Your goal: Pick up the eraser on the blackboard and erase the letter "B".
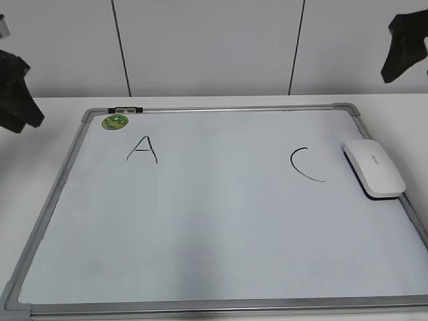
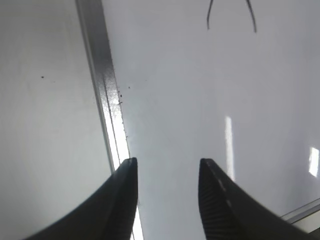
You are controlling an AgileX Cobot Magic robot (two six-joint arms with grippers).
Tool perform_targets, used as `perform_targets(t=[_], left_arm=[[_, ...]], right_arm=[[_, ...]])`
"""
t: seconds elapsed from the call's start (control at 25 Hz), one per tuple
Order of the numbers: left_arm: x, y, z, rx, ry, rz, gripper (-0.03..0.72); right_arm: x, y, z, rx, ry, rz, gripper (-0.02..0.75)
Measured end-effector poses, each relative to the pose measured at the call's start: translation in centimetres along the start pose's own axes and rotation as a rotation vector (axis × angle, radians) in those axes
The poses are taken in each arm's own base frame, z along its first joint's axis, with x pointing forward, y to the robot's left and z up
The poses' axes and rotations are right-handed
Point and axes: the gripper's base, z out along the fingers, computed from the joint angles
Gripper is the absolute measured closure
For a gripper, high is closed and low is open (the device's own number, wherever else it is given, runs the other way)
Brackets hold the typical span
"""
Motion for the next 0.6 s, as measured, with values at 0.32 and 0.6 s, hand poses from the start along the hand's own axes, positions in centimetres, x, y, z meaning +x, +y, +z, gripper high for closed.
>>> perform_targets(t=[0.32,0.6], left_arm=[[2.6,-5.7,-7.7,-0.017,-0.179,0.120,0.391],[9.2,-10.8,-13.9,-0.080,-0.324,0.215,0.391]], right_arm=[[5.9,1.4,-8.4,0.030,-0.134,-0.033,0.145],[13.3,2.5,-12.2,0.049,-0.194,-0.046,0.145]])
